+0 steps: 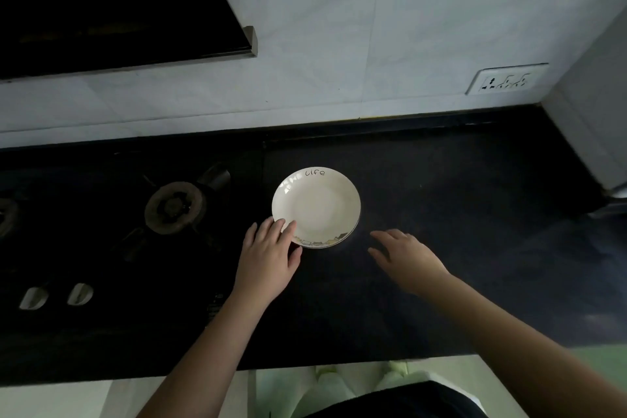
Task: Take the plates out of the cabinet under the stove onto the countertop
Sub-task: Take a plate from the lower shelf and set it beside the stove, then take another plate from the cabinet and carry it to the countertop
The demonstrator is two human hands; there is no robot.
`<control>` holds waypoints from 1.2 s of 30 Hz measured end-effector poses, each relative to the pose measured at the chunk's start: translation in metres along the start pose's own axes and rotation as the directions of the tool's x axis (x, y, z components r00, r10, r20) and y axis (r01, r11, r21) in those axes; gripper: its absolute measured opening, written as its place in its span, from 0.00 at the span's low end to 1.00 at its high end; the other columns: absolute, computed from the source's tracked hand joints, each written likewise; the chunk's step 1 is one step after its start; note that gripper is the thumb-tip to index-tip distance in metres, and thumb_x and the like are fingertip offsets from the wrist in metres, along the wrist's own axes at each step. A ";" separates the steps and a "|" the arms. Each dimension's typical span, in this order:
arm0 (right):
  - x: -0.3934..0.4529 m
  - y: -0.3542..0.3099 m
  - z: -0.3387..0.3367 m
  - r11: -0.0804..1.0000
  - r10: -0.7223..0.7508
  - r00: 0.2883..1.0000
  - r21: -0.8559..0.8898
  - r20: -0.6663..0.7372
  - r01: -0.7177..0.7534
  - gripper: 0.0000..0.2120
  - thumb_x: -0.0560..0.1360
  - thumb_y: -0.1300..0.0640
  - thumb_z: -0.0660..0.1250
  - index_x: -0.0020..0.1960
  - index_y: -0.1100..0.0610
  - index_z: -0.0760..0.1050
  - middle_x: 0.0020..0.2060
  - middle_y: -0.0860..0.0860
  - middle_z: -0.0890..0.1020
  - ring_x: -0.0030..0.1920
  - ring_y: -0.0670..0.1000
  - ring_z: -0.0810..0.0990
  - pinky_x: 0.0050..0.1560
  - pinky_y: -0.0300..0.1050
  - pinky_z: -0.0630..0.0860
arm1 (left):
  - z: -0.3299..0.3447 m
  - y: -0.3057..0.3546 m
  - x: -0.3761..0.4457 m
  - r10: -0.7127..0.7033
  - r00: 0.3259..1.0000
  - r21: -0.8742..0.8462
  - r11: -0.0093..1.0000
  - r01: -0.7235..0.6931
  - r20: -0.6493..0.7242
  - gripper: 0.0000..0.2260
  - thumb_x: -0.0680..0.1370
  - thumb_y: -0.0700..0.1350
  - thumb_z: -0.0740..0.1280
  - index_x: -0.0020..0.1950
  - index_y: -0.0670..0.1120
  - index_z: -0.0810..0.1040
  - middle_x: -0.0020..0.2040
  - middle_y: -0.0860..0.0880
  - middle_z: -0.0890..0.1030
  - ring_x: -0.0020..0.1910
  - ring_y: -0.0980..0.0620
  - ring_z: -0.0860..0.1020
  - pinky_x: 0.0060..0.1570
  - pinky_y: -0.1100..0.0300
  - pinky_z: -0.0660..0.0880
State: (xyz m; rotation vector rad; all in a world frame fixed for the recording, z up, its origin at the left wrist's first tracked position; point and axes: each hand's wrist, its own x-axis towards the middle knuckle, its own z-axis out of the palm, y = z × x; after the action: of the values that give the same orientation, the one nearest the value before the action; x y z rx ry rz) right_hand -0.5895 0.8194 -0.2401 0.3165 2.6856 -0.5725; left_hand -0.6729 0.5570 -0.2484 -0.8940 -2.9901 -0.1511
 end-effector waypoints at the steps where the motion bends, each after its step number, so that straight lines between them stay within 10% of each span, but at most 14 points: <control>1: -0.010 0.002 0.002 0.998 -0.027 0.999 -0.065 -0.038 0.025 0.24 0.81 0.41 0.54 0.75 0.47 0.63 0.71 0.49 0.70 0.69 0.54 0.69 0.66 0.52 0.69 | -0.004 0.004 -0.005 0.012 1.000 0.032 0.999 -0.012 0.003 0.23 0.79 0.55 0.64 0.72 0.46 0.73 0.68 0.45 0.77 0.70 0.43 0.71 0.70 0.41 0.65; 13: -0.107 0.037 0.000 0.946 -0.243 0.941 -0.272 -0.234 0.177 0.29 0.81 0.38 0.47 0.79 0.47 0.53 0.78 0.49 0.60 0.77 0.53 0.56 0.76 0.50 0.50 | -0.046 0.095 -0.085 -0.096 0.994 0.115 0.989 0.089 0.058 0.32 0.79 0.64 0.42 0.79 0.51 0.60 0.79 0.48 0.62 0.79 0.46 0.55 0.77 0.44 0.51; 20: -0.181 0.086 -0.007 0.956 -0.274 0.903 -0.200 -0.332 0.217 0.25 0.81 0.44 0.56 0.74 0.53 0.66 0.72 0.52 0.71 0.72 0.56 0.67 0.73 0.53 0.61 | -0.057 0.198 -0.121 -0.162 0.984 0.073 0.985 0.157 0.069 0.32 0.79 0.64 0.43 0.79 0.52 0.61 0.79 0.47 0.63 0.79 0.46 0.57 0.76 0.44 0.52; 36: -0.260 0.004 0.025 0.818 -0.552 0.826 -0.270 -0.115 0.509 0.29 0.81 0.40 0.45 0.79 0.49 0.54 0.78 0.49 0.60 0.77 0.54 0.55 0.76 0.52 0.51 | -0.102 0.207 -0.312 -0.592 0.806 0.016 0.806 0.592 0.001 0.30 0.80 0.64 0.44 0.80 0.55 0.54 0.81 0.51 0.52 0.80 0.49 0.47 0.76 0.47 0.45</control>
State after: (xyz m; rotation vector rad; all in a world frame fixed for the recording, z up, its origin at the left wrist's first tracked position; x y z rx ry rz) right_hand -0.3458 0.7765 -0.1578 -0.4962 2.9888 -0.3842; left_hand -0.2999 0.5489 -0.1427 0.0823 -3.1537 -0.1285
